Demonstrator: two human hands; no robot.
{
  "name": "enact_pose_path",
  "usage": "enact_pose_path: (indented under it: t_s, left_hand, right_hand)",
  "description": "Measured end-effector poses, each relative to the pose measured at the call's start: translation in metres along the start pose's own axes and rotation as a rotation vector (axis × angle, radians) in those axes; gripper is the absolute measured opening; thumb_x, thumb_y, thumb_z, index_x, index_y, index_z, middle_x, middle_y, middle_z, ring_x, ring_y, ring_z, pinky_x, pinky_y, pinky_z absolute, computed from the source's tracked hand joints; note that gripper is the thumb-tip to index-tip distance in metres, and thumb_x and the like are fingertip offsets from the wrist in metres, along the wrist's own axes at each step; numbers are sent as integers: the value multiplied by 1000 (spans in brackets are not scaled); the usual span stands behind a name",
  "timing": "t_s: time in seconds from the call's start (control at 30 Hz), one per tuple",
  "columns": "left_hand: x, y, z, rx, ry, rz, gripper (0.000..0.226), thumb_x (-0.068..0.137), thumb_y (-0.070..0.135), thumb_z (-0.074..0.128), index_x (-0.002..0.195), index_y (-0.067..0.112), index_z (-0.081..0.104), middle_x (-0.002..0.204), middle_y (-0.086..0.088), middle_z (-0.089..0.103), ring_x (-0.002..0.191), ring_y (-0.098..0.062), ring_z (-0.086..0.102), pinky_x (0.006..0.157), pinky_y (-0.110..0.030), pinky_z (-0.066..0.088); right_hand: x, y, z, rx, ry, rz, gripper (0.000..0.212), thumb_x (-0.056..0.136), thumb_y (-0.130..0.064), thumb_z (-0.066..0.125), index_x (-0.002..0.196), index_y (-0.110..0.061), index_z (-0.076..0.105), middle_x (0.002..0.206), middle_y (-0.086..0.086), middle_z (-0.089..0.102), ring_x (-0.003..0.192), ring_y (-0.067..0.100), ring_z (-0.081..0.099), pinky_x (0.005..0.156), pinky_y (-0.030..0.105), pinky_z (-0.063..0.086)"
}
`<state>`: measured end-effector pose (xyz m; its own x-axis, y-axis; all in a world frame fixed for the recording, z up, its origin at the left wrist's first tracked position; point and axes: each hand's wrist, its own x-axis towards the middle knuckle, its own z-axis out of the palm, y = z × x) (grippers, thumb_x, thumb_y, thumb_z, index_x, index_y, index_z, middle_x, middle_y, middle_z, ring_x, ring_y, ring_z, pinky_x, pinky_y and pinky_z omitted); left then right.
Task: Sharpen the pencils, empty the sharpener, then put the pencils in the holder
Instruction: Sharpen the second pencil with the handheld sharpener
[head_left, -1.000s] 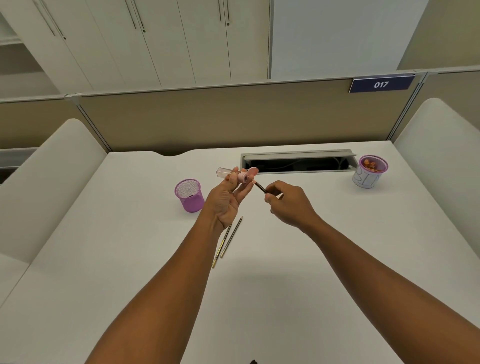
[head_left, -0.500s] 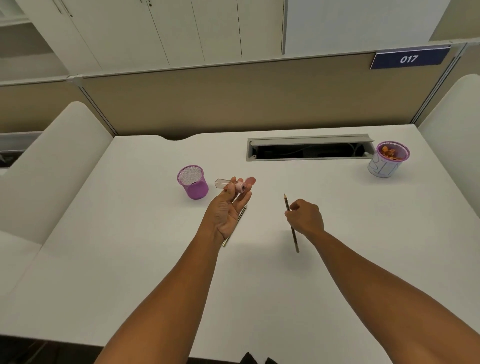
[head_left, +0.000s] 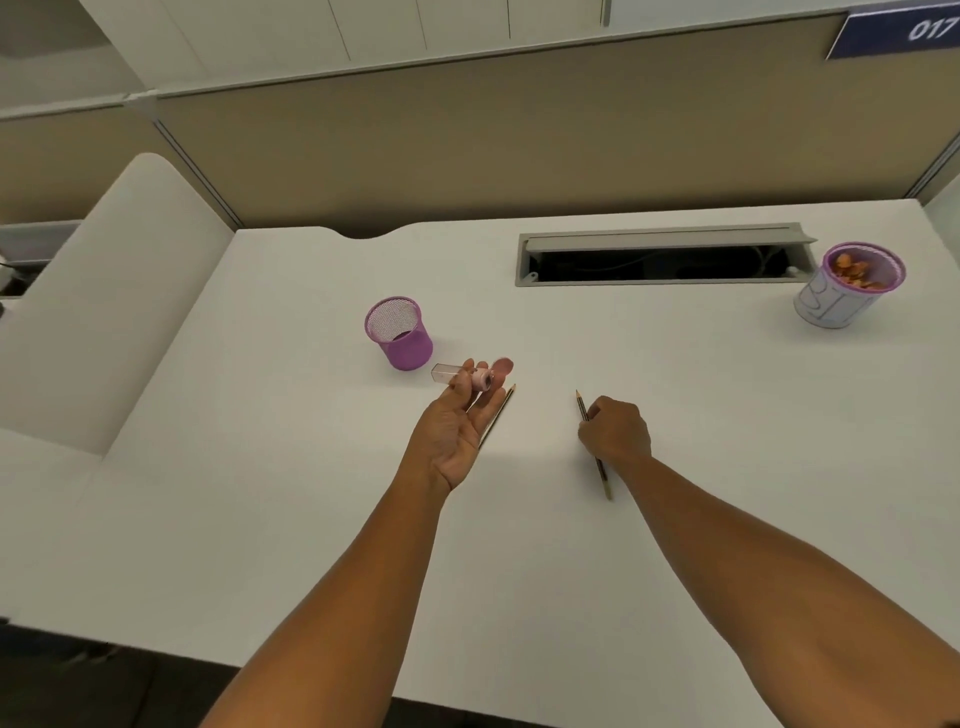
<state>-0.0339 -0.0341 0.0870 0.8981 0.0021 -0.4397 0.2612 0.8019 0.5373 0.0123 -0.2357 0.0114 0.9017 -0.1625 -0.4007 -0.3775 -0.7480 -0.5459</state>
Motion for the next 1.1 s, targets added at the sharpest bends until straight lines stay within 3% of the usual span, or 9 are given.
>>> enact_pose_path:
  t_s: [0.17,0.3,0.43,0.57,0.77,1.1]
  left_hand:
    - [7,4,-2,7,1,-28,14,103,16,47,111,7,55,130,-17,50,103,-19,72,94,-32,56]
    - [13,6,-1,10,19,-27,15,103,15,47,110,7,57,130,-17,55,96,-19,74,93,-32,56]
    - [18,9,-2,-11,29,-28,16,103,14,47,113,6,57,126,-19,62,97,-21,74,91,-32,58]
    - [21,13,-4,-15,16,-35,16,102,14,48,114,6,56,135,-21,58,99,-20,73,94,-31,55]
    - [31,19,-12,-13,14,-47,16,103,15,48,113,6,57,103,-14,76,95,-19,74,90,-30,57]
    - [42,24,-25,-48,29,-56,17,103,15,47,115,6,56,110,-18,73,97,-20,74,96,-32,54]
  right_hand:
    - [3,-4,3,-79,-12,7,20,79,-10,52,97,-10,63,100,8,61,89,29,60,74,32,52]
    - [2,-8,6,-99,7,19,23,81,-12,54,103,-7,58,107,11,54,94,30,57,75,32,49]
    - [0,-22,18,-150,93,-90,30,87,-26,58,111,-8,55,114,10,50,102,29,54,79,34,46]
    - [-1,-45,36,-33,5,-117,34,85,-31,62,111,-10,57,111,7,59,103,27,57,76,30,43]
    - [-2,-76,64,15,-53,-79,36,85,-36,62,107,-9,58,108,11,62,99,29,60,77,33,48]
    - [-5,-91,83,-5,-29,-42,30,80,-35,66,98,-12,60,97,6,65,91,28,64,64,26,40]
